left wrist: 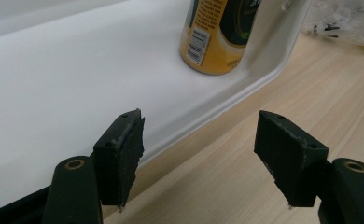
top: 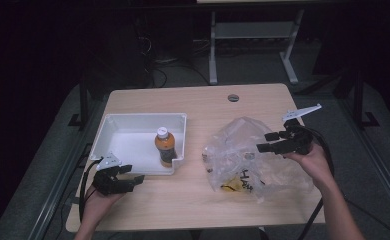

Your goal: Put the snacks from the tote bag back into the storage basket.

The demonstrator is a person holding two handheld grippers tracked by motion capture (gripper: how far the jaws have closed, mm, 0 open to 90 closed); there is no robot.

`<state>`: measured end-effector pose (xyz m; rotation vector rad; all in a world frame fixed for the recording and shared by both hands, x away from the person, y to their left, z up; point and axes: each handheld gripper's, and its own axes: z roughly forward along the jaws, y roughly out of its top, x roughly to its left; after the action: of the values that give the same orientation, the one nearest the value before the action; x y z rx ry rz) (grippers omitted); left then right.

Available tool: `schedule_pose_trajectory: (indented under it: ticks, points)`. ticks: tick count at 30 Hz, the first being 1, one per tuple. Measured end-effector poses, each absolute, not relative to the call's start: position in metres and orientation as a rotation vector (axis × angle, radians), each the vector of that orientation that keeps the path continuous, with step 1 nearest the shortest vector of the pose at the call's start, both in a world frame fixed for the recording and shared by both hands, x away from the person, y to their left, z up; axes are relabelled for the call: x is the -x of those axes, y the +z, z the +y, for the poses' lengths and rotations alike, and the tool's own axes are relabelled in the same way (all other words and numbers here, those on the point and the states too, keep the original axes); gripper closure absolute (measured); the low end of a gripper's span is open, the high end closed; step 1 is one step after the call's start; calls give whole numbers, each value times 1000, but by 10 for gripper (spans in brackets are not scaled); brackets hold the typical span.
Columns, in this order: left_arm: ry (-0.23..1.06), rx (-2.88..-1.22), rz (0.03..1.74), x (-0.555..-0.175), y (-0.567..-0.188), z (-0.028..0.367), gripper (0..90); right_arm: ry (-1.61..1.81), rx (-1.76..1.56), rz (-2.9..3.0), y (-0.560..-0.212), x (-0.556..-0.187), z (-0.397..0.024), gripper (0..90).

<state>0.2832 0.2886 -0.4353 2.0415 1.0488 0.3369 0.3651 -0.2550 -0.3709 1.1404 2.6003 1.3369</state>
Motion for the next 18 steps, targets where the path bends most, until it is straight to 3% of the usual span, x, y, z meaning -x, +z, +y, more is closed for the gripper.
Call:
schedule_pose_trajectory:
  ticks: [18]
  points:
    - [342,-2042,1039,-282,-436,285,322,1339,-1191,2541,-399,-335,-286,305]
